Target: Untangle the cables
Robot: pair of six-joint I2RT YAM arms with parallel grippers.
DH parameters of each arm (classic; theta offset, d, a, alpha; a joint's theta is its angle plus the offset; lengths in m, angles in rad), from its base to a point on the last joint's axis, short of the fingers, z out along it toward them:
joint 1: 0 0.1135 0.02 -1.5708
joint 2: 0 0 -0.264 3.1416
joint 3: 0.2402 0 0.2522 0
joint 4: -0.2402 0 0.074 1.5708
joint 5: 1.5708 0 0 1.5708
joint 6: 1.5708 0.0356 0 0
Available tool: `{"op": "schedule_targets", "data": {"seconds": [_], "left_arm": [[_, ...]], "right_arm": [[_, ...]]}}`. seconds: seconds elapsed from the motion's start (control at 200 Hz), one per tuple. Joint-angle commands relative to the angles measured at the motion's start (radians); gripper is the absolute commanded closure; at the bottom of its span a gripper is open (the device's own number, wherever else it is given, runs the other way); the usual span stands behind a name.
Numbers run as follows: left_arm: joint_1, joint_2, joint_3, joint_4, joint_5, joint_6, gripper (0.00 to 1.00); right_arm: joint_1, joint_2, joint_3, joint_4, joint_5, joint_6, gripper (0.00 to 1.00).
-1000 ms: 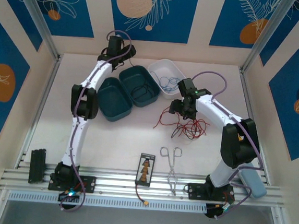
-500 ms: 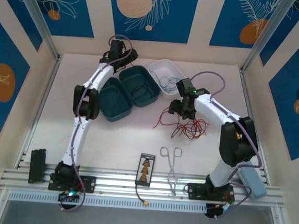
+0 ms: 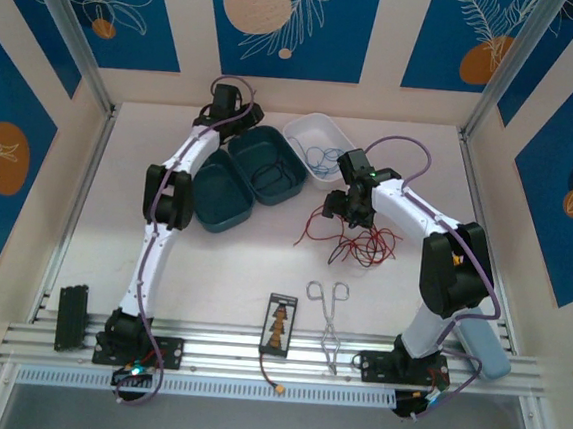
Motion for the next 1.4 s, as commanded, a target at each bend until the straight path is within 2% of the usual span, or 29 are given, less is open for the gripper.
{"op": "schedule_targets", "data": {"seconds": [0.0, 0.22, 0.365, 0.565, 0.72, 1.13, 1.245, 1.391], "left_arm": [[0.009, 0.013, 0.029, 0.027, 0.025, -0.008, 0.62], [0.009, 0.001, 0.03, 0.05, 0.027, 0.004, 0.93], [0.009, -0.025, 0.025, 0.041, 0.02, 0.028, 1.0], [0.007, -0.092, -0.017, 0.073, 0.034, 0.057, 1.0], [-0.004, -0.202, -0.104, 0.094, 0.049, 0.113, 1.0], [-0.061, -0.584, -0.643, 0.182, 0.088, 0.176, 1.0], [-0.088, -0.661, -0.774, 0.204, 0.125, 0.182, 1.0], [-0.133, -0.721, -0.888, 0.165, 0.101, 0.211, 1.0]], "right_arm": [[0.006, 0.021, 0.024, -0.014, -0.008, 0.013, 0.25], [0.006, 0.028, 0.021, -0.012, -0.009, 0.013, 0.25], [0.006, 0.034, 0.02, -0.01, -0.012, 0.013, 0.25], [0.004, 0.035, 0.02, -0.003, -0.011, 0.007, 0.25], [0.001, 0.026, 0.027, -0.002, -0.004, 0.0, 0.25], [-0.008, -0.045, 0.008, 0.009, -0.003, -0.013, 0.26], [-0.009, -0.077, 0.008, 0.01, -0.001, -0.018, 0.26], [-0.016, -0.106, 0.018, 0.024, -0.036, -0.031, 0.3]]}}
